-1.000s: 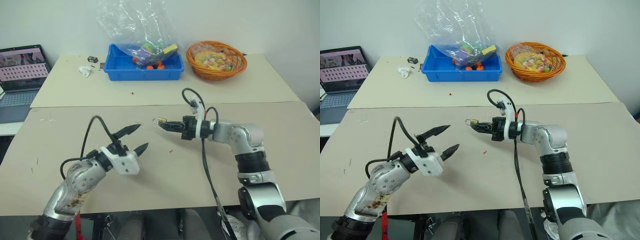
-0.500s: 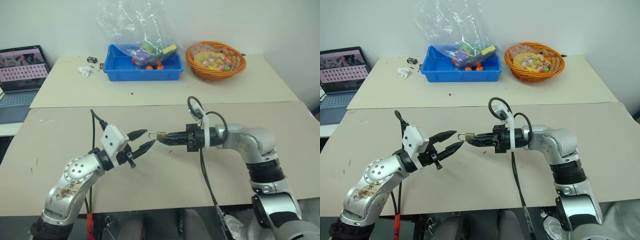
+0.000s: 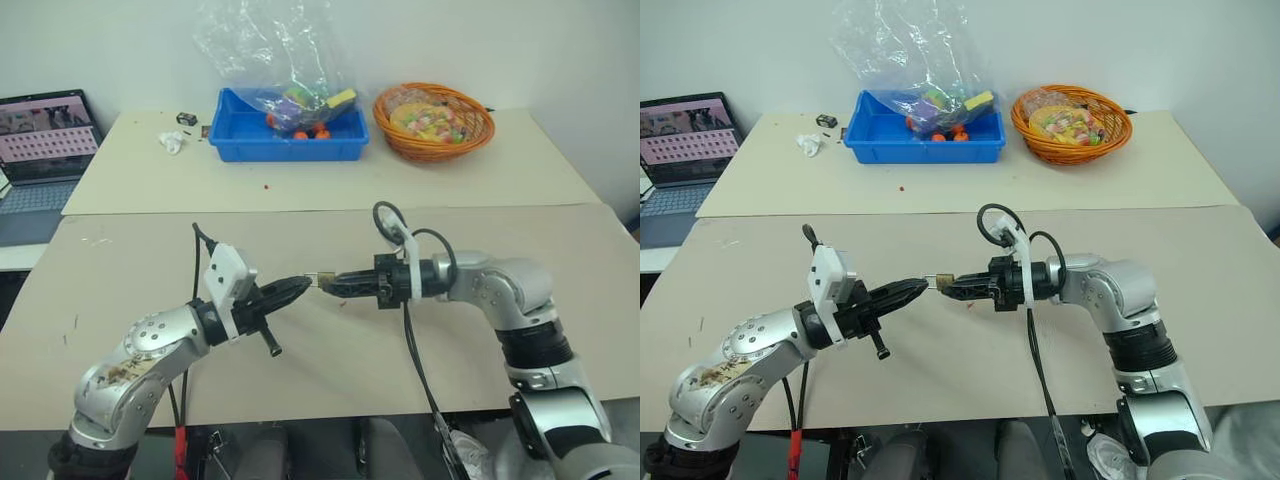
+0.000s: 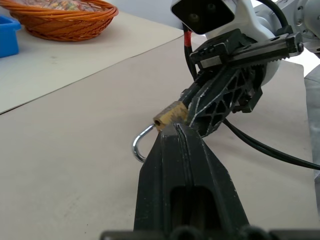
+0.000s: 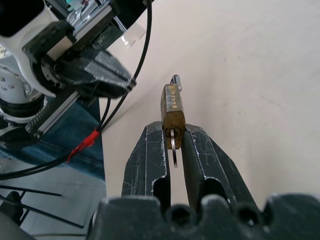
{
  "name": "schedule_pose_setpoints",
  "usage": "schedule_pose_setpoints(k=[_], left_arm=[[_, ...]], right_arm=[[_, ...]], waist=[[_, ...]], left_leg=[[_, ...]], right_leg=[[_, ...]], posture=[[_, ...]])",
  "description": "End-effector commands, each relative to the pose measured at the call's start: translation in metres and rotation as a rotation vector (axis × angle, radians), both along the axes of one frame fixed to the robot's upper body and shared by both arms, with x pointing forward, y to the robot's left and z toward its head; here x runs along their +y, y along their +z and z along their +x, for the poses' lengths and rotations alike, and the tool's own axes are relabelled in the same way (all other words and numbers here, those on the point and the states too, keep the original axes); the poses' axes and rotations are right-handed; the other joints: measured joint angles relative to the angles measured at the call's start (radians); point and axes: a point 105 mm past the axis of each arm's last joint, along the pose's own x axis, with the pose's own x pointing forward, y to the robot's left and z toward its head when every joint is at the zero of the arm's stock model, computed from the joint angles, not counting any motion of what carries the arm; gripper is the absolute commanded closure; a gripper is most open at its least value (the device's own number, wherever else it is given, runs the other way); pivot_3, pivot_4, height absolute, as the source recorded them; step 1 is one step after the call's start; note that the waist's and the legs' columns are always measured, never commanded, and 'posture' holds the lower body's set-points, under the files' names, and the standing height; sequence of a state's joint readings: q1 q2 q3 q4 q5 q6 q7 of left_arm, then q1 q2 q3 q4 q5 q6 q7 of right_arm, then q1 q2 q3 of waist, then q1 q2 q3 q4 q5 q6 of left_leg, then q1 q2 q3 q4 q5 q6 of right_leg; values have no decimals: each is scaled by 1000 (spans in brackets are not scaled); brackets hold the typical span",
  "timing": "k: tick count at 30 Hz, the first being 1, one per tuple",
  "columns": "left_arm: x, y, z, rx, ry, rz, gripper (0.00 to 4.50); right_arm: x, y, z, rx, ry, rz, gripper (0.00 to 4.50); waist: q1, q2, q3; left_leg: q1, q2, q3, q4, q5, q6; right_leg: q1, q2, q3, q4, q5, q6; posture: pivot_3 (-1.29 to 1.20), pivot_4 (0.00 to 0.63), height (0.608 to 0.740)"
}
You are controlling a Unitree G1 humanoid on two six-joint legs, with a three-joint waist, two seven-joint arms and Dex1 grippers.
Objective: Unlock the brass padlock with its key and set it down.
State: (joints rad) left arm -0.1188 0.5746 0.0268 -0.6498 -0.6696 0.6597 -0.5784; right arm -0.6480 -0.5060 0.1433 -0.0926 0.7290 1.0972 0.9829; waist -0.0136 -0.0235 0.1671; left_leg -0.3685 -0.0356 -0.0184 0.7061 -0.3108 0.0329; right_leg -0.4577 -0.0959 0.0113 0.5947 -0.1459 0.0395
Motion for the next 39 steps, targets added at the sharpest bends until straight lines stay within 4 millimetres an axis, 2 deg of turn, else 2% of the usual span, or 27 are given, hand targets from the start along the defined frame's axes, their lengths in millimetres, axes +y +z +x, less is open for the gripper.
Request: schedule_pose_setpoints(k=[1,20,26,39], left_arm=[[0,10,-1,-43,4,1,4487],[1,8,1,-48,15,18,4487],[1,8,2,-50,20,21,4487],[6,2,2,-58,36,56,4487]], right_arm=[[2,19,-10,-80,59,51,4498],[7,39,-22,-118,108,111,4498],[6,54,-15,-115,75,173,4498],[-2,59,-10,-38,52,187,4498]], waist=[[-1,0,0],[0,0,0],[0,0,0],[0,0,0]], left_leg=[[0,0,0,0,0,0],[0,0,0,0,0,0],[0,0,0,0,0,0],[0,0,0,0,0,0]], right_leg=[[0,0,0,0,0,0],[0,0,0,0,0,0],[0,0,0,0,0,0],[0,0,0,0,0,0]], posture=[[0,150,728],[0,150,728],[0,150,728],[0,150,728]])
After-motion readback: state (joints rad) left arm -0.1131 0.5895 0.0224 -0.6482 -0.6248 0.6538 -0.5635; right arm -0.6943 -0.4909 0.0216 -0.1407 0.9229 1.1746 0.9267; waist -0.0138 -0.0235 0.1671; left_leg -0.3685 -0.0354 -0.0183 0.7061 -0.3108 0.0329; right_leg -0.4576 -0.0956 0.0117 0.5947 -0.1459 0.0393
